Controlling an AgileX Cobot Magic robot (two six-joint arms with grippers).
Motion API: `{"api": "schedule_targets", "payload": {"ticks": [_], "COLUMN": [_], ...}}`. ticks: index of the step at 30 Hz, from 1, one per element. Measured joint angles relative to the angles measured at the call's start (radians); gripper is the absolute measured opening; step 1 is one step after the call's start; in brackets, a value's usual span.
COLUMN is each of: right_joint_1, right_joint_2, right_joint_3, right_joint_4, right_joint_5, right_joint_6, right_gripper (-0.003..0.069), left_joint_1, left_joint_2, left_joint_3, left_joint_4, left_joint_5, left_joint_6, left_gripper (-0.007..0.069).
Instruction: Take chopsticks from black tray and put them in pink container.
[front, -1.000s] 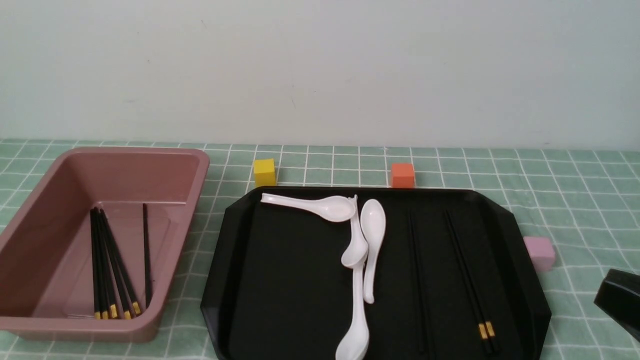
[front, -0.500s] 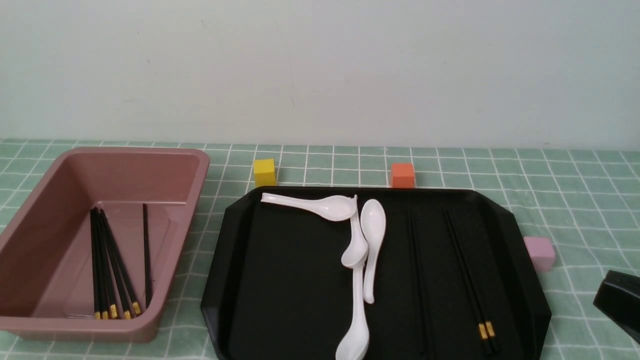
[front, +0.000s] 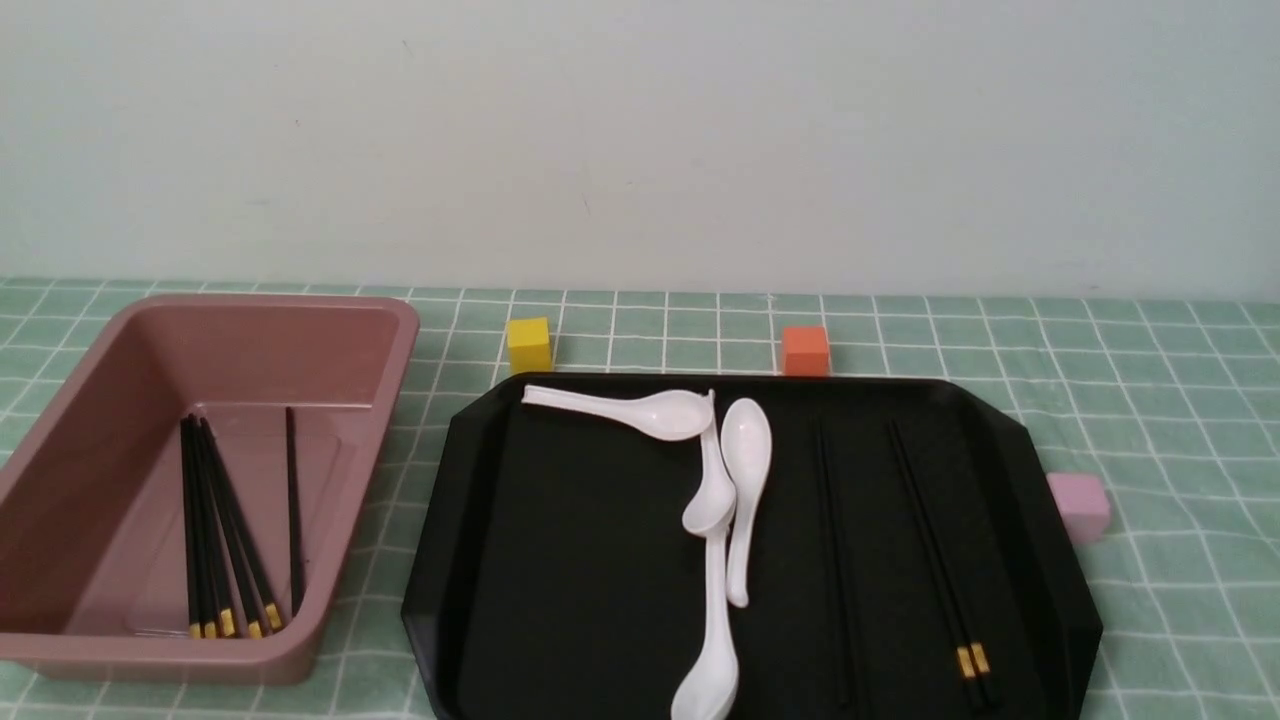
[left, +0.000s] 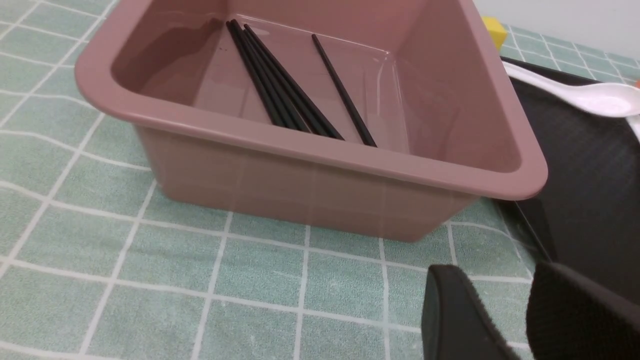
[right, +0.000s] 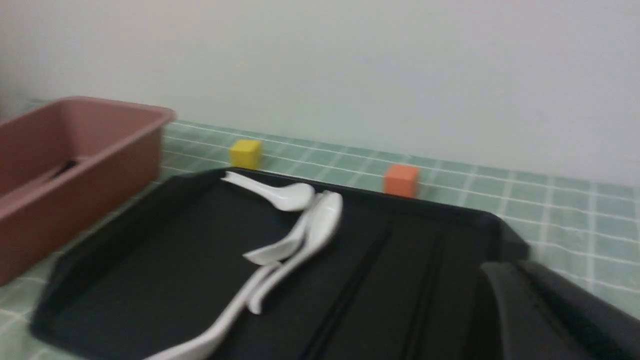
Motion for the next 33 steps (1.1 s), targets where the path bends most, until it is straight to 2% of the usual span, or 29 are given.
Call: {"api": "schedule_targets", "payload": {"ticks": [5,12,20,33], "right_joint_1": [-0.165,-0.268,-0.298,-0.298], "right_joint_2": [-0.113,-0.189,-0.189,-0.189], "right_joint_3": [0.109,0.194,0.191,0.188], "right_joint_4": [0.072,0.068,0.068,0.068], "right_joint_5": [0.003,0.024,0.163,0.173], "right_joint_6": [-0.093,-0.106,-0.107,-0.107], "right_gripper": [0.0049,0.006,0.0073,0.0092], "left_joint_1": [0.0,0.0,0.0,0.0], "left_joint_2": [0.0,0.0,0.0,0.0], "left_joint_3": [0.0,0.0,0.0,0.0], "left_joint_4": [0.0,0.0,0.0,0.0], "left_joint_5": [0.0,0.0,0.0,0.0], "left_joint_6": [0.0,0.0,0.0,0.0], "left_gripper": [0.0239,0.0239,0.0239,0.0239]}}
